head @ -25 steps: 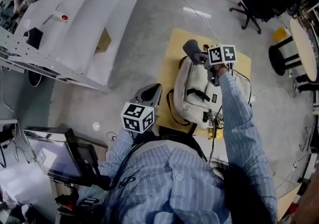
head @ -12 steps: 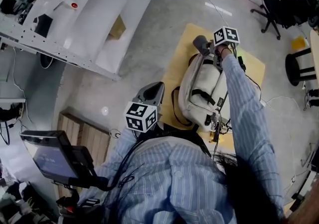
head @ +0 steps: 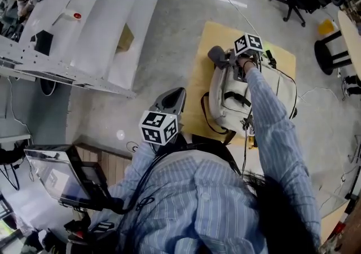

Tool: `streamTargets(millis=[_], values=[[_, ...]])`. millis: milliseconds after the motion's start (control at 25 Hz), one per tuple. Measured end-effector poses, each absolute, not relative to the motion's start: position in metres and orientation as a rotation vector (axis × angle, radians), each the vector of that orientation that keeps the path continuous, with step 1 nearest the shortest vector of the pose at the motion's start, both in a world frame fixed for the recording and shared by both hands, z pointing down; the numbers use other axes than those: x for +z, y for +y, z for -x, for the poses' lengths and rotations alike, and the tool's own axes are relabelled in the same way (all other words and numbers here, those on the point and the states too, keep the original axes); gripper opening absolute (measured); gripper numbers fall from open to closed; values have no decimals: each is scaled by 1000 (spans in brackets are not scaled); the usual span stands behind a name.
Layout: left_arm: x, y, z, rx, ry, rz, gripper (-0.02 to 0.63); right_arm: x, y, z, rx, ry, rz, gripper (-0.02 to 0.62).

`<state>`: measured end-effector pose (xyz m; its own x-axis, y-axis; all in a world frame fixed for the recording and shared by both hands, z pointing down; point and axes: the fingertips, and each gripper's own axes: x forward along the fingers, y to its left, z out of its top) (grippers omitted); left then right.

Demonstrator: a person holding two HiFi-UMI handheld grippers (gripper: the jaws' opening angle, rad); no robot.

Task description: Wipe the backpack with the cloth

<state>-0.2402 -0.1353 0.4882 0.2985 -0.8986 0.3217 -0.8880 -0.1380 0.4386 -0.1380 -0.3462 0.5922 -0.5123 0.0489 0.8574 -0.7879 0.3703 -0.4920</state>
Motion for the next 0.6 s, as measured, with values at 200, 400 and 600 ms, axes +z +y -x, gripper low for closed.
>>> streamTargets(millis=[200,400,600], values=[[490,-121,254,-5,-1528,-2063,8,588,-304,139,1218,-1792,-669,110],[489,-113,259,5,-1448,-2128,8,584,-254,143,1148,-1780,-666,110],[487,-104,250,4,-1374,-2177,8,574,-206,139,1024,-1780,-666,110]])
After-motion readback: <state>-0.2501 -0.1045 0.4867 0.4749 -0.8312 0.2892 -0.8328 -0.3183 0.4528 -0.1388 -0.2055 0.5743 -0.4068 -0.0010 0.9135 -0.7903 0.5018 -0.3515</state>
